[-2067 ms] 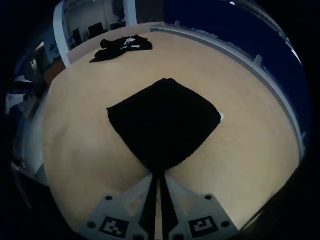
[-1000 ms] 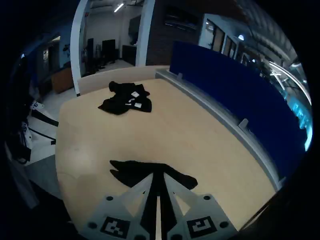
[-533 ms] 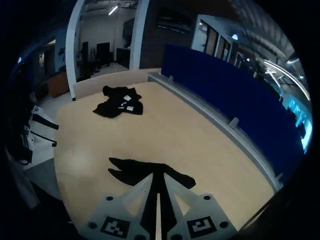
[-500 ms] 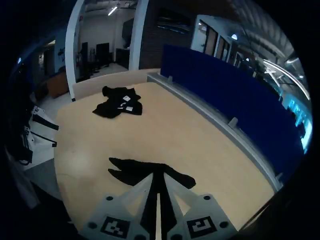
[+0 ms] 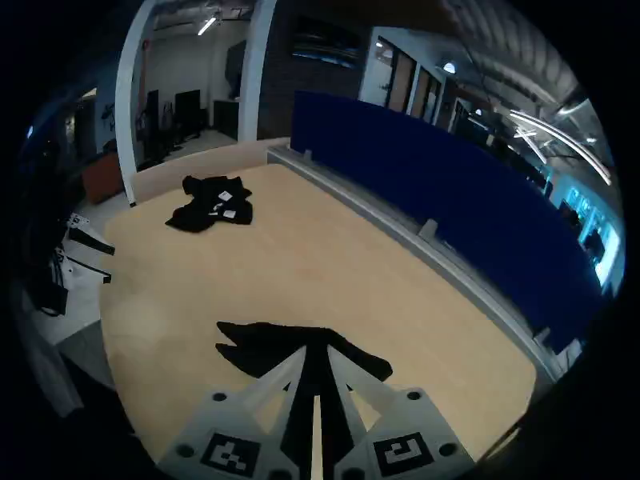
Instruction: Fold towel
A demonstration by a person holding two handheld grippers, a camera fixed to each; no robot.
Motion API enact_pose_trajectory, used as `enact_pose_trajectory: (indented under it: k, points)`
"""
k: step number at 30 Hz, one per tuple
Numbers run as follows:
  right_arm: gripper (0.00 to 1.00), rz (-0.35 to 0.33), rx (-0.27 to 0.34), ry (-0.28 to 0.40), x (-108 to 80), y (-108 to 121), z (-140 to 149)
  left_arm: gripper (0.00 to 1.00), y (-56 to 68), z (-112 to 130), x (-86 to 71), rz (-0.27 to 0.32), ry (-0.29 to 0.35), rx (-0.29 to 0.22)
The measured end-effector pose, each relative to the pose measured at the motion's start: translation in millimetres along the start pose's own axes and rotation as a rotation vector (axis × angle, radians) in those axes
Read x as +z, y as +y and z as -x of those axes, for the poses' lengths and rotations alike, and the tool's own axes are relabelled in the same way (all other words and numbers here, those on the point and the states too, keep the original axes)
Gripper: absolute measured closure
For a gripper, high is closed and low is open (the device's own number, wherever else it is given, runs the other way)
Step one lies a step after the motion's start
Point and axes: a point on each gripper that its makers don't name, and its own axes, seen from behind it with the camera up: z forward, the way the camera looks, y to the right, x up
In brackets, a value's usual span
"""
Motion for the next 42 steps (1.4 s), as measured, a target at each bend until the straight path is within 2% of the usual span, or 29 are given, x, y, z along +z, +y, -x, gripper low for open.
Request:
enact_pose_trajectory:
  k: [14, 23, 32, 42]
  points:
    - [0.97, 0.080, 0.095, -0.010, -47.9, 110, 48, 0.15, 11.4, -8, 13.3, 0.000, -0.023, 0.005]
    - [0.97, 0.113, 0.089, -0.054, -71.5, 158, 78, 0.15, 23.0, -14, 18.6, 0.009, -0.033, 0.027]
    - [0.98, 0.132, 0.118, -0.072, -76.5, 180, 97, 0.15, 29.3, -16, 19.6, 0.012, -0.039, 0.043]
    - [0.98, 0.141, 0.158, -0.096, -85.6, 180, 127, 0.15, 33.8, -15, 19.7, 0.016, -0.046, 0.051]
